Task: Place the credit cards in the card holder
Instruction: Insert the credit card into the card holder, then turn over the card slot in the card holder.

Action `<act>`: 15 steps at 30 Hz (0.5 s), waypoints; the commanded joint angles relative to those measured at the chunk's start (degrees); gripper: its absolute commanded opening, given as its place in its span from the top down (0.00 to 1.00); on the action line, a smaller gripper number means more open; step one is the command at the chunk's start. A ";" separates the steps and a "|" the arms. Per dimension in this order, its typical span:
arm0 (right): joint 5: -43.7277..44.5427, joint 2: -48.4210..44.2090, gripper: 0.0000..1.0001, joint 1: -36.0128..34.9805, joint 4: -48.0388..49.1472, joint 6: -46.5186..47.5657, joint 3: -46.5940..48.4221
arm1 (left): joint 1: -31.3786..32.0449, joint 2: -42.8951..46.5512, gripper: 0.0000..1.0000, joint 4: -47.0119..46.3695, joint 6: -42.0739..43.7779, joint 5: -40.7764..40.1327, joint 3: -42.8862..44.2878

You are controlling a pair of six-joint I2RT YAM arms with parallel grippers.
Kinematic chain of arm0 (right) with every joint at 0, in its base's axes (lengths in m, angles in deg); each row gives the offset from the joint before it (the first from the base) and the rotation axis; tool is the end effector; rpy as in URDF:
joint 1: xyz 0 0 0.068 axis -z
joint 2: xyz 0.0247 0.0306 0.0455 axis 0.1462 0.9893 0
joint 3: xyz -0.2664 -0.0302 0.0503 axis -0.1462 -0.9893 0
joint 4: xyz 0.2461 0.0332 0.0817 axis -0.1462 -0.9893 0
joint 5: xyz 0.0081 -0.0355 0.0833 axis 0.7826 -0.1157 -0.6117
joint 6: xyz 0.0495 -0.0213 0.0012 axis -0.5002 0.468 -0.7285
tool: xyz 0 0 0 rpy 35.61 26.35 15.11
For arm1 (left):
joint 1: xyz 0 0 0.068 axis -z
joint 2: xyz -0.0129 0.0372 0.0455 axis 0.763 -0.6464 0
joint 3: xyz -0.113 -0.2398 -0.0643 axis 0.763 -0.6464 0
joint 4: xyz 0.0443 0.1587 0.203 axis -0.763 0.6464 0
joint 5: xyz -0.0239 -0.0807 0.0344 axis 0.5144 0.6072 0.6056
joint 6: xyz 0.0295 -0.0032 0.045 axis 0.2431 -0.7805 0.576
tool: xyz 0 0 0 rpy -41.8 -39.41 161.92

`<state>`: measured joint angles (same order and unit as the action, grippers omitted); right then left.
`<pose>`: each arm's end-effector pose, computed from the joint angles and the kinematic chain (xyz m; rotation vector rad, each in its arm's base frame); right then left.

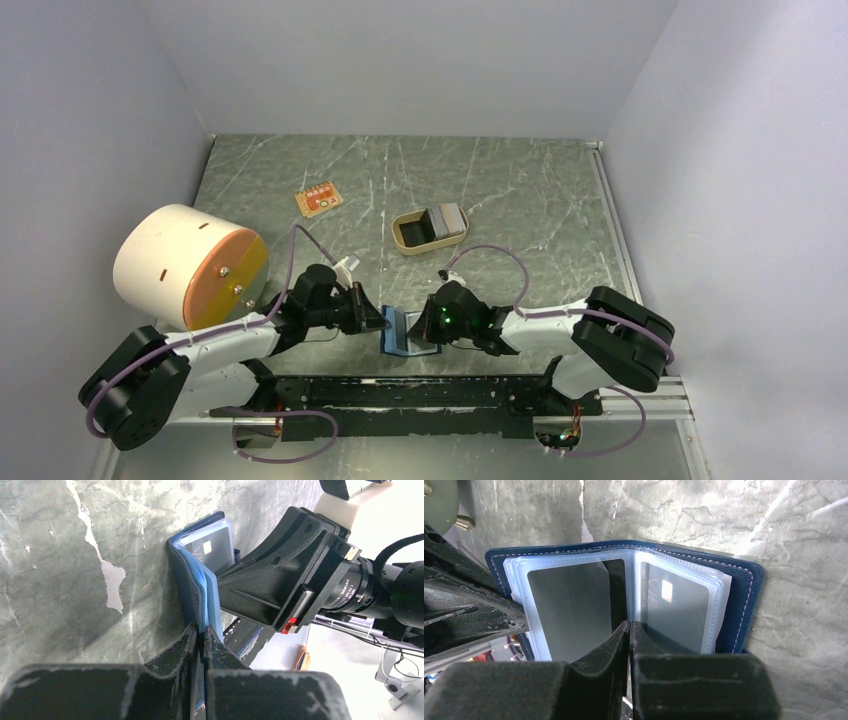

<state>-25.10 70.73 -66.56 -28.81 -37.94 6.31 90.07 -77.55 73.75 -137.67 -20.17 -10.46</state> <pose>0.1262 0.2058 0.1230 0.0368 2.5477 1.0258 0.1417 -0.1390 0.1466 -0.0782 2.4776 -1.3092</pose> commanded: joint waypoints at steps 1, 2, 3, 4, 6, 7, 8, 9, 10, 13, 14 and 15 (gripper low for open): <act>2.18 1.78 0.93 -0.14 -3.23 1.90 0.92 | 0.40 -1.32 0.91 -5.36 -0.62 3.91 1.45; 2.45 1.83 0.93 -0.12 -3.66 2.06 1.00 | 0.37 -2.17 0.91 -6.13 -0.62 4.33 1.54; 2.39 1.82 0.93 -0.14 -3.96 2.09 1.03 | 0.45 -3.06 0.91 -6.77 -0.57 4.65 1.65; 2.85 1.80 0.93 -0.18 -4.79 2.24 1.13 | 0.51 -4.01 0.91 -7.17 -0.55 4.88 1.92; 3.91 1.07 0.92 -0.20 -6.38 2.59 1.37 | 0.69 -5.66 0.91 -7.90 -0.33 4.89 2.33; 4.59 0.55 0.90 -0.17 -7.28 2.76 1.38 | 0.76 -6.39 0.91 -7.98 -0.23 4.59 2.53; 5.12 -0.02 0.88 -0.15 -7.94 2.81 1.31 | 0.71 -7.08 0.91 -7.93 0.00 4.43 2.76; 5.49 -0.68 0.87 -0.20 -8.37 2.91 1.09 | 0.72 -7.94 0.91 -8.04 0.14 4.19 2.92; 5.88 -1.38 0.86 -0.17 -9.03 2.98 1.10 | 0.78 -8.58 0.91 -8.33 0.10 4.04 3.05; 6.64 -2.95 0.85 -0.18 -10.02 3.22 0.69 | 0.90 -11.01 0.91 -10.06 0.03 3.71 3.58; 7.17 -3.41 0.84 -0.13 -10.40 3.28 0.57 | 0.96 -12.02 0.91 -10.08 0.11 3.54 3.95; 7.57 -3.88 0.84 -0.08 -10.65 3.51 0.40 | 0.96 -13.11 0.91 -10.31 0.35 3.58 4.24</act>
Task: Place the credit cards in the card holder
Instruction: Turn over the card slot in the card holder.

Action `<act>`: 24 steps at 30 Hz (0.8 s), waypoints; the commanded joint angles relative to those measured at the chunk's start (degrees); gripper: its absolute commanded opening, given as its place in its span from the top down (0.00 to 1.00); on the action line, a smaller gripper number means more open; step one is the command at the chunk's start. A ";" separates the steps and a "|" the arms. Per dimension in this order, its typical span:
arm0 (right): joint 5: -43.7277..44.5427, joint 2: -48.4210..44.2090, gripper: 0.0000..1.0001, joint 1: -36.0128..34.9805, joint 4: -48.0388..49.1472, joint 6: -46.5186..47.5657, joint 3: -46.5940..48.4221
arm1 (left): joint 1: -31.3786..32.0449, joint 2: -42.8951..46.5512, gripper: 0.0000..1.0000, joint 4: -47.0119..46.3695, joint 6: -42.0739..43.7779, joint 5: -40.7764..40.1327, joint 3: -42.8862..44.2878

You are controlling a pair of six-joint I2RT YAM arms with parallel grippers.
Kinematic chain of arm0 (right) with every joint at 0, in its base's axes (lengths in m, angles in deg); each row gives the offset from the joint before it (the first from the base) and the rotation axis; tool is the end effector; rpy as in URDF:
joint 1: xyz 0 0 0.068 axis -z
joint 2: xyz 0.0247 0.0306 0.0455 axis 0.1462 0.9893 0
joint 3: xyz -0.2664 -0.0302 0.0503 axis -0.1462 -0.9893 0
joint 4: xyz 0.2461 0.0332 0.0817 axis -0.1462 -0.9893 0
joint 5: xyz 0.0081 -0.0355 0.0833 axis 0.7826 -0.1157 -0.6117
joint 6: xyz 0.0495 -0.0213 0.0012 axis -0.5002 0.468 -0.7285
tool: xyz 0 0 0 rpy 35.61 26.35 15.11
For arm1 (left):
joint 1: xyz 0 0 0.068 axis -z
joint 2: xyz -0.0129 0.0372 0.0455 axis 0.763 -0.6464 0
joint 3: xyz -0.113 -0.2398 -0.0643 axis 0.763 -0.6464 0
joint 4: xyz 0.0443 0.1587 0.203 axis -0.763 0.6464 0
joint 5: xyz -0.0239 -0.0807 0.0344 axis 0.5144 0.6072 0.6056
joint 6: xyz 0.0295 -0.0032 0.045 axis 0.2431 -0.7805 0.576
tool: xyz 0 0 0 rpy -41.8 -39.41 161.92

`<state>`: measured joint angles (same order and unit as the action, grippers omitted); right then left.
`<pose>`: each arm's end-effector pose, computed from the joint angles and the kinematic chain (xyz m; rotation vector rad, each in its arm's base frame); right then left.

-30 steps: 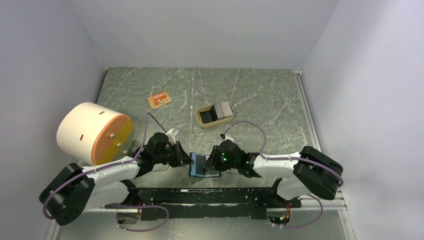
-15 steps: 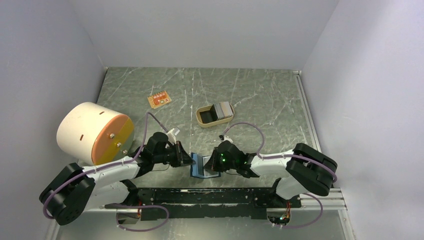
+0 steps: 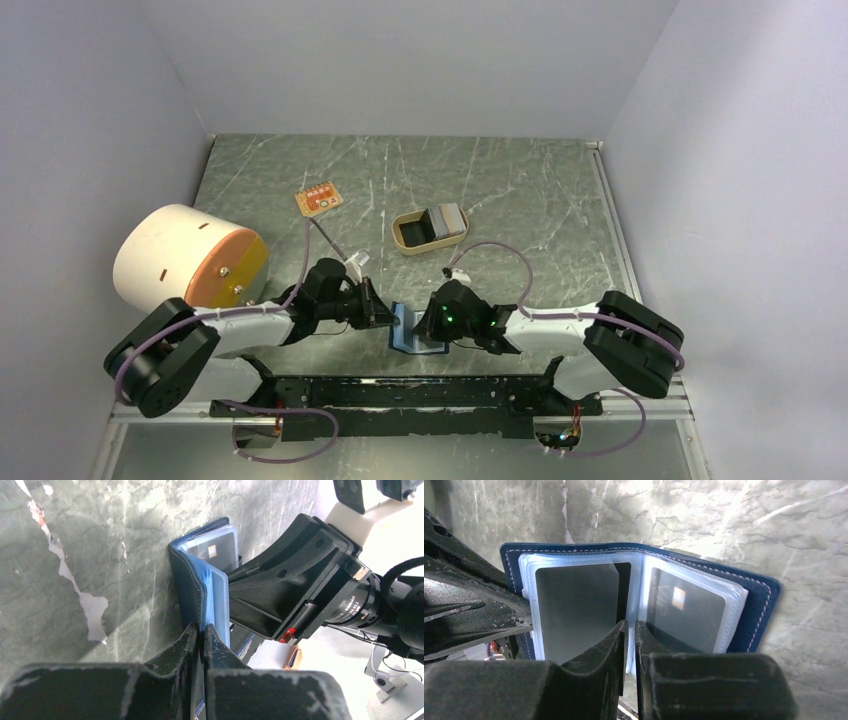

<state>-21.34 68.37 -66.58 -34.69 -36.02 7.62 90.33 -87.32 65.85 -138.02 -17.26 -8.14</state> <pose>0.1269 0.2026 0.1298 0.0309 2.5393 0.9197 0.1563 -0.1548 0.1386 -0.0432 2.4886 -1.3676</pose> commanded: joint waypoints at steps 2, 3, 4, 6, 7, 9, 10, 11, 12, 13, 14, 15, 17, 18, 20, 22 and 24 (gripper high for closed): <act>3.60 -1.92 0.84 -0.03 -3.38 1.87 -1.81 | 0.74 -4.95 0.91 -2.87 1.00 0.98 2.27; 2.67 -1.44 0.84 0.16 -1.57 1.90 -2.31 | 0.90 -5.62 0.91 -3.47 0.97 1.24 2.17; 2.15 -0.45 0.84 0.56 -1.43 1.76 -2.27 | 1.02 -6.15 0.91 -4.19 0.70 1.61 2.18; 3.03 0.39 0.85 0.76 -1.95 1.98 -1.96 | 1.54 -6.99 0.91 -5.68 0.09 2.10 2.25; 2.94 0.58 0.85 0.83 -0.98 2.07 -2.26 | 1.78 -7.33 0.91 -5.77 -0.06 2.02 2.52; 2.79 0.78 0.85 0.90 -0.59 2.46 -2.24 | 2.40 -7.88 0.84 -5.19 0.12 1.80 3.16; 2.79 0.92 0.85 0.93 -0.77 2.57 -2.10 | 2.58 -8.15 0.83 -4.94 0.31 1.76 3.51; 2.86 0.97 0.85 0.93 -0.96 2.75 -1.91 | 2.85 -8.39 0.82 -4.77 0.46 1.77 3.87; 2.81 0.90 0.86 0.92 -0.97 2.98 -1.79 | 3.01 -8.63 0.81 -4.87 0.52 1.77 4.01; 2.86 0.78 0.86 0.87 -0.86 3.03 -1.92 | 3.24 -8.82 0.80 -5.09 0.46 1.64 4.14; 2.93 0.49 0.86 0.90 -1.00 3.00 -2.07 | 3.38 -9.11 0.79 -5.34 0.27 1.55 4.11; 3.14 0.15 0.85 0.93 -1.50 3.12 -2.09 | 3.49 -9.38 0.79 -5.57 0.12 1.66 4.05; 4.14 -1.14 0.83 0.91 -3.38 3.15 -1.80 | 3.73 -9.89 0.89 -5.31 -0.13 1.30 4.04; 4.78 -2.24 0.81 0.95 -4.66 3.21 -1.71 | 3.79 -9.93 0.91 -4.18 -0.13 0.35 4.27; 6.06 -4.94 0.77 0.93 -6.72 3.31 -1.81 | 3.94 -10.12 0.91 -1.91 0.50 -1.17 4.90; 6.91 -7.35 0.74 0.88 -7.58 3.51 -2.25 | 4.41 -10.31 0.91 -1.18 0.98 -1.51 5.48; 7.51 -8.32 0.73 1.19 -7.42 3.41 -3.05 | 5.21 -10.61 0.91 0.19 1.49 -2.46 6.60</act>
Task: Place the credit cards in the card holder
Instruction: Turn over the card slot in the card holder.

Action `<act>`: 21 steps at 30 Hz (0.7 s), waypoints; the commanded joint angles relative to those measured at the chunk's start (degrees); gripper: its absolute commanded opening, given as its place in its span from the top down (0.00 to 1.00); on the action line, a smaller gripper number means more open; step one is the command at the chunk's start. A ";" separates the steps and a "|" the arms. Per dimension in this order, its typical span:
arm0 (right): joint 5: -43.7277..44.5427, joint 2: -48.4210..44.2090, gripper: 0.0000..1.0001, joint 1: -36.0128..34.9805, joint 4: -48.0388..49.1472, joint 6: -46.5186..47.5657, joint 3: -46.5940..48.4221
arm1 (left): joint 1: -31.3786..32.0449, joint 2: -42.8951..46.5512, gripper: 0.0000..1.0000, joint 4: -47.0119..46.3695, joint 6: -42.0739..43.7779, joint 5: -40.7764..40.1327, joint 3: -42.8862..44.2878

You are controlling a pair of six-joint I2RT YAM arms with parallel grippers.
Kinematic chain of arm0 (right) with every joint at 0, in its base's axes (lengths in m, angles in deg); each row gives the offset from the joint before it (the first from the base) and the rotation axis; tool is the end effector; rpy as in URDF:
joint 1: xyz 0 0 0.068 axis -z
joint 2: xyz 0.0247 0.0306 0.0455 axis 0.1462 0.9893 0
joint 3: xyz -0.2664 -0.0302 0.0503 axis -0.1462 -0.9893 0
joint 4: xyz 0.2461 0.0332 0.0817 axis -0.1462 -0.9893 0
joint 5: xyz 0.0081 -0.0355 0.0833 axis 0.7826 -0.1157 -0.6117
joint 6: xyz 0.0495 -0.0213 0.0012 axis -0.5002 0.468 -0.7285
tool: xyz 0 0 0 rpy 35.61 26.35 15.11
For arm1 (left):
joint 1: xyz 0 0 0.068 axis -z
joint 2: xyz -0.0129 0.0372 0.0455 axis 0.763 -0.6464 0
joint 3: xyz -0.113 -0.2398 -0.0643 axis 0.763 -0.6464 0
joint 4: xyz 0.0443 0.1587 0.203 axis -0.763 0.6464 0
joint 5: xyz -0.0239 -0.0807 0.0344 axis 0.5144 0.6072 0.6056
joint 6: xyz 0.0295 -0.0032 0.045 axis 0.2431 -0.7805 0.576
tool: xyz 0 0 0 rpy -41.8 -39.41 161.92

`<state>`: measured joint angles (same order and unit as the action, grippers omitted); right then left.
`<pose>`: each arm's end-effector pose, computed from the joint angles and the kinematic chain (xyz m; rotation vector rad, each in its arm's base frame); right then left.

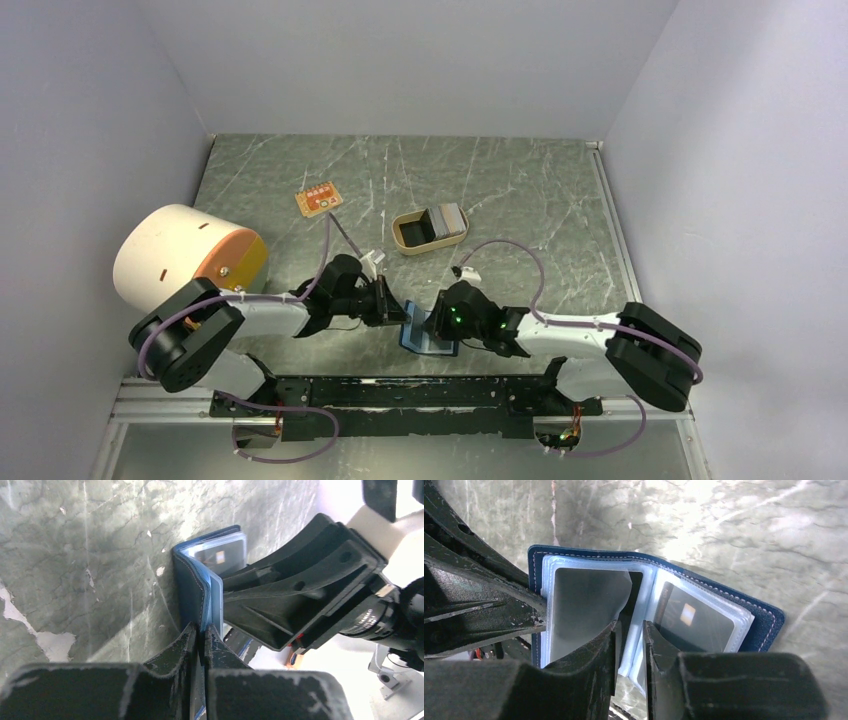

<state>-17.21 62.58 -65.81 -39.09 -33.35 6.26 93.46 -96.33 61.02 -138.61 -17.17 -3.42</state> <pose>0.1245 0.1880 0.1387 0.0279 2.4876 0.8341 0.1677 -0.1825 0.1347 0.0166 2.5011 -1.4003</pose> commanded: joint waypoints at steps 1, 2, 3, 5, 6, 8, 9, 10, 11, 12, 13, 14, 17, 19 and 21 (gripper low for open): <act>3.54 -2.69 0.73 0.43 -2.68 0.84 -2.02 | 2.45 -1.92 0.91 5.75 2.34 -3.19 2.56; 3.76 -2.94 0.73 0.55 -3.08 0.91 -2.04 | 2.64 -2.41 0.91 6.46 2.56 -3.51 3.16; 4.11 -3.44 0.73 0.56 -3.85 1.12 -1.82 | 2.83 -2.89 0.91 6.94 2.73 -3.59 3.73; 4.97 -5.12 0.74 0.57 -5.21 1.62 -1.72 | 3.02 -3.42 0.91 7.29 2.75 -3.24 4.47; 5.60 -6.17 0.77 0.60 -6.22 1.89 -1.71 | 3.11 -3.32 0.91 8.04 2.70 -3.39 4.88; 6.63 -8.79 0.78 0.68 -8.65 2.39 -1.41 | 3.21 -2.54 0.91 11.82 3.22 -4.82 5.99; 6.88 -10.29 0.78 0.71 -9.79 2.49 -1.13 | 3.21 -1.83 0.91 14.11 3.49 -5.67 6.48; 6.76 -11.64 0.78 0.73 -10.56 2.61 -1.01 | 3.25 -1.07 0.91 15.92 3.72 -6.18 6.75; 6.28 -12.70 0.78 0.80 -11.09 2.74 -0.96 | 3.21 -0.04 0.91 17.95 3.66 -6.72 6.71; 5.63 -13.50 0.78 0.87 -11.43 2.84 -0.84 | 3.21 0.97 0.91 19.42 3.52 -7.42 6.56; 5.15 -14.00 0.78 0.87 -12.11 2.82 -0.54 | 3.25 2.04 0.91 21.22 3.47 -8.14 6.59; 4.78 -14.38 0.78 0.89 -12.77 2.90 -0.25 | 3.21 2.68 0.91 23.21 3.59 -8.69 6.88; 6.23 -14.85 0.79 0.88 -15.21 3.09 0.08 | 3.18 4.19 0.91 30.18 5.20 -10.99 9.13; 6.70 -14.25 0.81 0.82 -14.78 3.44 -0.67 | 3.16 5.83 0.91 32.98 5.41 -11.54 10.15; 6.35 -12.83 0.82 0.82 -12.91 3.48 -1.41 | 3.21 7.79 0.91 33.58 5.29 -11.13 10.53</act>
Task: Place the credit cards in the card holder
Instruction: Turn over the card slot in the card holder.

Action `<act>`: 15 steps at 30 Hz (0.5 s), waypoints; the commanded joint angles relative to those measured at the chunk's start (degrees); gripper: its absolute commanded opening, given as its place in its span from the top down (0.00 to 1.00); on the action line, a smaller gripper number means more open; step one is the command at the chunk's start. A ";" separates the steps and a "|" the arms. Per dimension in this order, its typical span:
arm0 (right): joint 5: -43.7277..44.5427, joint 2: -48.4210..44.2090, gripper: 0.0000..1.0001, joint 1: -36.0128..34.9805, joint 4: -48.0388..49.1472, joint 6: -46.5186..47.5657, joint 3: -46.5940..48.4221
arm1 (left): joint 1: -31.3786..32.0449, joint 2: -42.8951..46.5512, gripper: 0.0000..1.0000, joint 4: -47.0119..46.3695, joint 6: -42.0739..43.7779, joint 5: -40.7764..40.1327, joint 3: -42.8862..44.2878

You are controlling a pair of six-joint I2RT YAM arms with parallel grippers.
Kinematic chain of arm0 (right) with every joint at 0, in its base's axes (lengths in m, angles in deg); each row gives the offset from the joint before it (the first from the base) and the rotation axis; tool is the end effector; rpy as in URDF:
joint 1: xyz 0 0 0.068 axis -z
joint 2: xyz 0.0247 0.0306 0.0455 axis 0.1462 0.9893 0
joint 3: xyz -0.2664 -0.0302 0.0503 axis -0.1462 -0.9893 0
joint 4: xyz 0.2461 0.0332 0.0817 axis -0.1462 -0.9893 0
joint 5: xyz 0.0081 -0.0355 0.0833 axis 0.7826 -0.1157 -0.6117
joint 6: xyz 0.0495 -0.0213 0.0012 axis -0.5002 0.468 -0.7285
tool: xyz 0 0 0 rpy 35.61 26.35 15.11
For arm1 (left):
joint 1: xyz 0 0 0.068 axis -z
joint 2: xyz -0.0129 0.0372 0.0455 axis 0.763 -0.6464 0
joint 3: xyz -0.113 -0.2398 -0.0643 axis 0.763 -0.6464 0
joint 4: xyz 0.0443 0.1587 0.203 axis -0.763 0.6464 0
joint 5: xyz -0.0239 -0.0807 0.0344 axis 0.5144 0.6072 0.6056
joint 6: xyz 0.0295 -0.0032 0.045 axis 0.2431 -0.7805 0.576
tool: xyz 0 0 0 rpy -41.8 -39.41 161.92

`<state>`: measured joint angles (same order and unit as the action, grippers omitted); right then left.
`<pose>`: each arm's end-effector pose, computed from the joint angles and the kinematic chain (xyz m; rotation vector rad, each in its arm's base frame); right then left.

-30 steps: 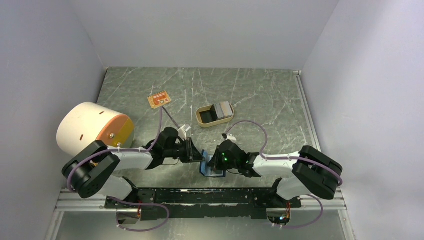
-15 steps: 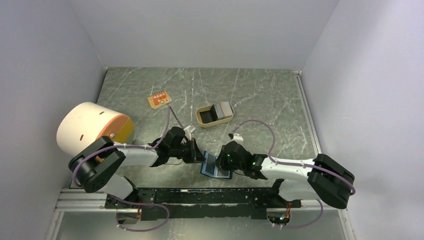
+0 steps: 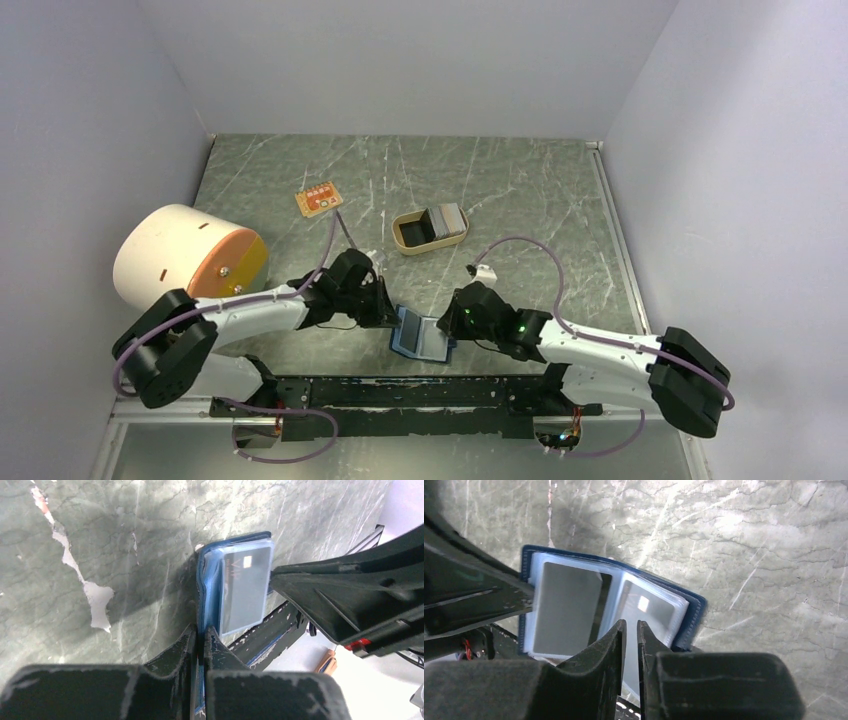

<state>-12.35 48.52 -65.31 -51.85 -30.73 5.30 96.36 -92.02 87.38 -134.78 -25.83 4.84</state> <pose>0.1124 0.1605 0.1631 0.0280 2.4275 0.7428 0.1624 -0.1879 0.1528 0.0024 2.6932 -1.0762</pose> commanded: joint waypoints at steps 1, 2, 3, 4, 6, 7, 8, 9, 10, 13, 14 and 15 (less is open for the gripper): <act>1.24 2.36 0.83 0.31 1.17 0.79 -0.85 | 0.30 4.30 0.91 6.99 1.26 -1.92 2.40; 1.08 3.58 0.83 0.33 2.39 0.73 -1.13 | 0.30 4.96 0.91 6.28 0.98 -1.16 2.47; 0.52 4.77 0.83 0.33 3.79 0.61 -1.34 | 0.30 5.47 0.91 4.49 0.46 -0.01 2.29; -0.12 6.17 0.84 0.36 5.28 0.47 -1.49 | 0.30 5.85 0.91 1.75 -0.12 1.69 1.68; -0.87 8.76 0.84 0.30 7.49 0.24 -1.70 | 0.31 5.73 0.91 -5.07 -1.97 5.42 -0.36; -0.95 9.88 0.85 0.29 8.01 0.23 -1.67 | 0.30 5.09 0.91 -8.27 -2.79 6.89 -1.36; -0.88 10.53 0.85 0.30 8.42 0.23 -1.58 | 0.32 3.98 0.91 -10.28 -3.40 7.73 -2.14; -0.67 11.02 0.85 0.28 8.49 0.17 -1.56 | 0.30 2.25 0.91 -11.52 -3.62 8.19 -2.66; -0.40 11.14 0.85 0.28 8.49 0.15 -1.51 | 0.30 0.93 0.91 -12.63 -3.72 8.53 -2.96; 0.16 10.04 0.84 0.29 7.84 0.05 -1.62 | 0.31 -2.39 0.91 -15.98 -3.92 9.36 -3.74; 0.18 9.63 0.84 0.30 7.84 0.01 -1.77 | 0.33 -3.20 0.91 -17.14 -4.04 9.71 -3.82; 0.40 9.32 0.83 0.30 7.67 0.02 -1.83 | 0.30 -4.02 0.91 -18.40 -4.11 10.19 -3.85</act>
<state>-12.90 58.49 -65.09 -42.50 -30.86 4.65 96.34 -92.87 76.67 -137.80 -19.55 2.20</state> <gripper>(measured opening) 0.161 0.096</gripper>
